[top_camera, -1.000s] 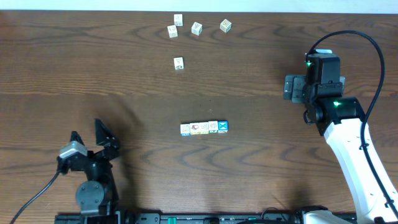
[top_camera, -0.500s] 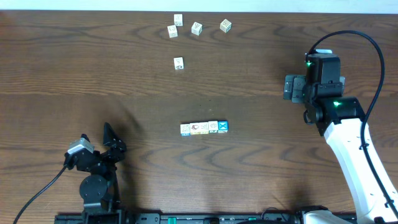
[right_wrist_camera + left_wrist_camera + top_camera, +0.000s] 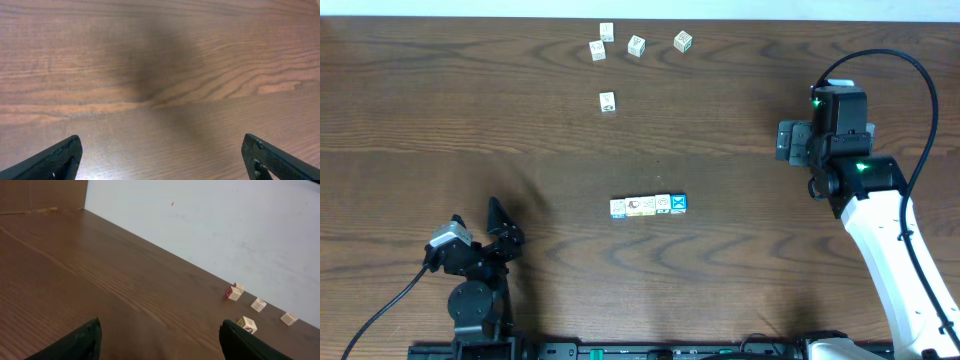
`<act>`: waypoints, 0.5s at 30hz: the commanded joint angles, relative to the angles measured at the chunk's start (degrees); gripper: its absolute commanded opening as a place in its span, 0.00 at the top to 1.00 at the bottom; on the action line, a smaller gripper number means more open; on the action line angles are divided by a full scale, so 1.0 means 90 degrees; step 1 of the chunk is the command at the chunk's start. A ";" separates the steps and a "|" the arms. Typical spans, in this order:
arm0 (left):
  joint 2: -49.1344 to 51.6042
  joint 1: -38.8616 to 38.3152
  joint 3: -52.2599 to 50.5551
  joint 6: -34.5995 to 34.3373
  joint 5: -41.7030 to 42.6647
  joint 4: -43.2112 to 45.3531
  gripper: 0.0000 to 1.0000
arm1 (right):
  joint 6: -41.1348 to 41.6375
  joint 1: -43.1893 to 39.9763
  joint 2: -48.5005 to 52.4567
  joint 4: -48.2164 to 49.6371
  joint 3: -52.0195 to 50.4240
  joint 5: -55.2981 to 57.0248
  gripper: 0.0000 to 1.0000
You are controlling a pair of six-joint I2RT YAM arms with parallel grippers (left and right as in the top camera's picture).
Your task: Lift 5 blocks
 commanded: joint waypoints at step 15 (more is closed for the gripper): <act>-0.0036 0.0036 -0.0104 0.0109 -0.0012 -0.0279 0.24 | 0.0716 -0.1275 -0.7444 0.2664 -0.3470 -0.2098 0.01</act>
